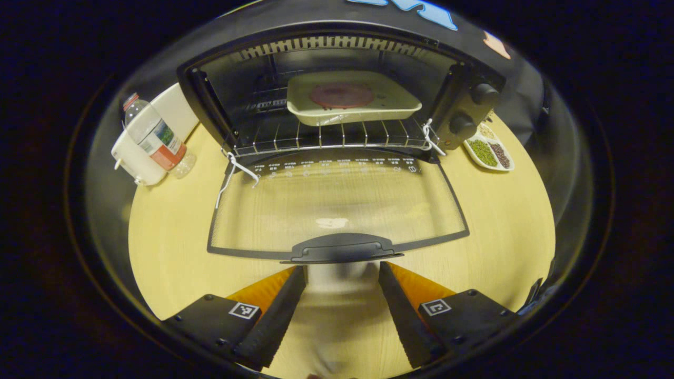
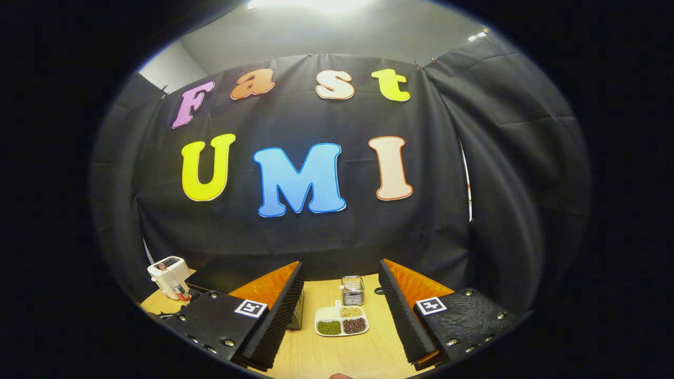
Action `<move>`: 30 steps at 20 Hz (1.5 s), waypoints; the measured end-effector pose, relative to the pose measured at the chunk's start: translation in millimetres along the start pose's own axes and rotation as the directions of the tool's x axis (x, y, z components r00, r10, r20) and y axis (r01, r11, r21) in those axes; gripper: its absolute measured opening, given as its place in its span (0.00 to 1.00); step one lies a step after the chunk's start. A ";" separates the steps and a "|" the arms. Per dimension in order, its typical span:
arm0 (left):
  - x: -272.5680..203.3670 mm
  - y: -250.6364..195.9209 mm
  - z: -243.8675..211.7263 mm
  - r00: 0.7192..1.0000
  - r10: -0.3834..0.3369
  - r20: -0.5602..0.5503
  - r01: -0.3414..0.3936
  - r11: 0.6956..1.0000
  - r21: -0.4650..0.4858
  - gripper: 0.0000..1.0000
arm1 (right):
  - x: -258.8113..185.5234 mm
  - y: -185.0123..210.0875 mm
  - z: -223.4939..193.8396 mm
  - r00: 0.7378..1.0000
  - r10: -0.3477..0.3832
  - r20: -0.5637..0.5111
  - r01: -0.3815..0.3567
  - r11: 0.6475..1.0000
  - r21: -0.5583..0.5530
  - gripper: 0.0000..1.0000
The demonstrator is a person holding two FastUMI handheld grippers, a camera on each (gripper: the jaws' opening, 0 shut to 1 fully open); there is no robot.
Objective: Open the electric oven with the left hand, put the food in, and close the electric oven.
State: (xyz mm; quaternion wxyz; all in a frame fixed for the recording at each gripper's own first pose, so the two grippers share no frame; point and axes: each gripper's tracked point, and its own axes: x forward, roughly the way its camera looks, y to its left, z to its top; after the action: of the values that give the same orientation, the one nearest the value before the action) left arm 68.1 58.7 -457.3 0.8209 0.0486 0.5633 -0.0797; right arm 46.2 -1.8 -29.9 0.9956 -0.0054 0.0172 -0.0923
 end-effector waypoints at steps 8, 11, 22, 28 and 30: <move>7.1 3.1 0.1 0.999 0.002 -0.039 -0.003 1.000 -0.007 0.99 | 1.8 3.8 -4.7 1.000 0.005 -0.014 -0.005 1.000 0.000 0.88; -8.3 2.6 1.8 1.000 0.006 0.003 -0.006 1.000 0.004 1.00 | -0.1 6.0 -5.1 1.000 0.011 -0.012 -0.011 1.000 0.002 0.88; -56.6 1.2 22.6 0.988 -0.001 0.152 0.004 1.000 -0.015 0.99 | -3.7 5.9 -3.4 1.000 0.008 -0.001 -0.008 1.000 0.024 0.88; -78.8 1.8 45.7 0.976 -0.012 0.216 0.017 1.000 -0.021 1.00 | 0.1 2.4 -10.2 1.000 -0.006 -0.025 0.007 0.999 0.039 0.88; -83.0 4.9 51.4 0.973 -0.008 0.229 0.011 1.000 -0.014 0.99 | 1.9 1.6 -11.3 1.000 -0.009 -0.030 0.011 0.999 0.040 0.88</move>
State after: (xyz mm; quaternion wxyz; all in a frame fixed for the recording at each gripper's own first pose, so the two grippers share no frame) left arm 86.9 61.1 -361.4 0.8804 0.0303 0.4656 -0.0844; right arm 47.9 -0.7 -41.3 0.9946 0.0161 0.0301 -0.0977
